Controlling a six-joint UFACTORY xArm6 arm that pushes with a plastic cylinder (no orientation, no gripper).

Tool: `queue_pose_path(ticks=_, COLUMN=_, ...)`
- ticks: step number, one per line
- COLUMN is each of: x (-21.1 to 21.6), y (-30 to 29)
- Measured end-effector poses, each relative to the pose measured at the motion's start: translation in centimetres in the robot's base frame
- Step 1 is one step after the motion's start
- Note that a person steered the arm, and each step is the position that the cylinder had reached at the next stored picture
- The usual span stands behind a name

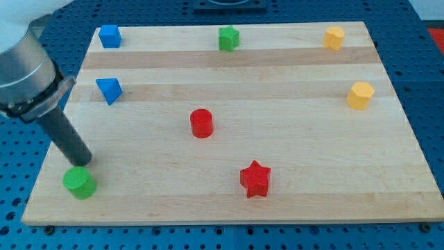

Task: Move the red circle towards the bottom right corner of the board

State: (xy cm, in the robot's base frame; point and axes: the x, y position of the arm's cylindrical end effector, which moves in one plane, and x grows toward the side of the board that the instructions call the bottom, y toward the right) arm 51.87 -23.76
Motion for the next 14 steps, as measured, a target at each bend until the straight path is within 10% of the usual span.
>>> queue_pose_path(ticks=5, x=-6.0, y=31.5)
queue_pose_path(ticks=8, x=-4.5, y=25.3)
queue_pose_path(ticks=14, x=-3.1, y=38.3)
